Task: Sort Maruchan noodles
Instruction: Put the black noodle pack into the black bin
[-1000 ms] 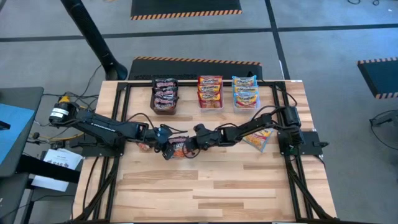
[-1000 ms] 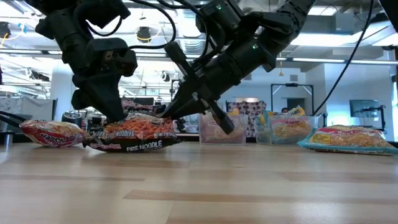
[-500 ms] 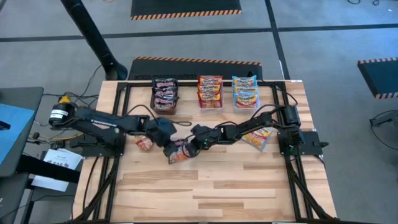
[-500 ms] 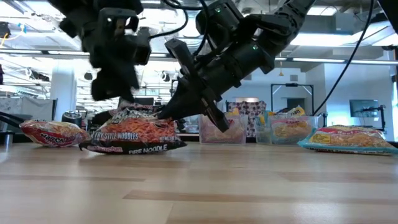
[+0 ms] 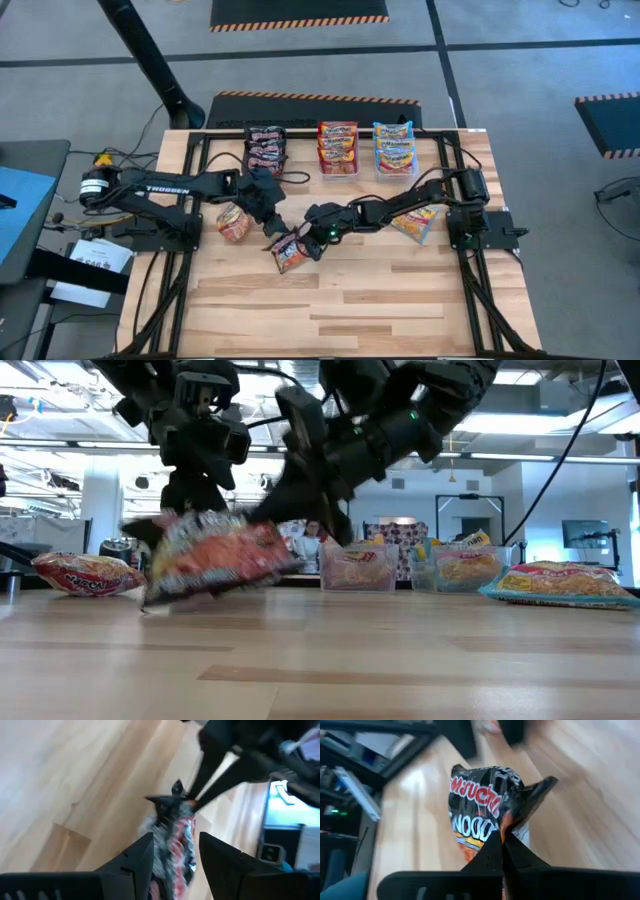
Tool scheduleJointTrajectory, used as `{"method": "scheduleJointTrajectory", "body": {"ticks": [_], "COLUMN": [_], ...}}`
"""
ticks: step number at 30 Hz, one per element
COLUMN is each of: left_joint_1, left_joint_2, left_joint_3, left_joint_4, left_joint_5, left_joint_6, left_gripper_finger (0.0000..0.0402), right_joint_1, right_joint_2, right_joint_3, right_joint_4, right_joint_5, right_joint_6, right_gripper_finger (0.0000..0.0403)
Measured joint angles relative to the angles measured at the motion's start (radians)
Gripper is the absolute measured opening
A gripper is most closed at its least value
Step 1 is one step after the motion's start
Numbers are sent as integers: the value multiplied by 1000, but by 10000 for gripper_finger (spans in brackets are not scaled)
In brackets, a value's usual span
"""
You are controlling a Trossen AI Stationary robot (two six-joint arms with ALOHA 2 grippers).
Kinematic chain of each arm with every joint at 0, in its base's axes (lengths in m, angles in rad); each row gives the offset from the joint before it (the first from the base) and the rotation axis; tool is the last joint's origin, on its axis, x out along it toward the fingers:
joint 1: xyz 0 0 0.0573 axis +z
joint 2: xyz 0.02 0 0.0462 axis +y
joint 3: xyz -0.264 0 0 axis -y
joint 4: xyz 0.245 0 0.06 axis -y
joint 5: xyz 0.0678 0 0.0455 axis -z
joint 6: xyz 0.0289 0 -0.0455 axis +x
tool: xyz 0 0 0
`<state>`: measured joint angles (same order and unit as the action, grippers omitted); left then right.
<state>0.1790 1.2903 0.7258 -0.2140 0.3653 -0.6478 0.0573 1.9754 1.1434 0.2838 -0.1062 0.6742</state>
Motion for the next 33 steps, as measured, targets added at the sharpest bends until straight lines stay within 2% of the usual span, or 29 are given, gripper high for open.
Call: {"method": "scheduleJointTrajectory", "body": {"ticks": [7, 13, 22, 28, 33], "left_joint_1": [51, 71, 72, 72, 71], "left_joint_2": [0, 0, 0, 0, 2], "left_joint_3": [0, 0, 0, -1, -2], "left_joint_4": [-7, -12, -53, -79, -73], "left_joint_5": [124, 207, 228, 225, 235], "left_joint_6": [59, 92, 179, 188, 199], "left_gripper_finger": [144, 144, 144, 144, 144], "right_joint_1": [-4, -14, -14, 0, 12], "right_joint_2": [-28, -41, -41, -102, -130], "right_joint_3": [52, 94, 116, 118, 118], "right_joint_4": [-72, -161, -178, -255, -264], "right_joint_5": [0, 1, 0, 2, 51], "right_joint_6": [-128, -173, -179, -179, -180], "right_gripper_finger": [4, 4, 4, 4, 4]}}
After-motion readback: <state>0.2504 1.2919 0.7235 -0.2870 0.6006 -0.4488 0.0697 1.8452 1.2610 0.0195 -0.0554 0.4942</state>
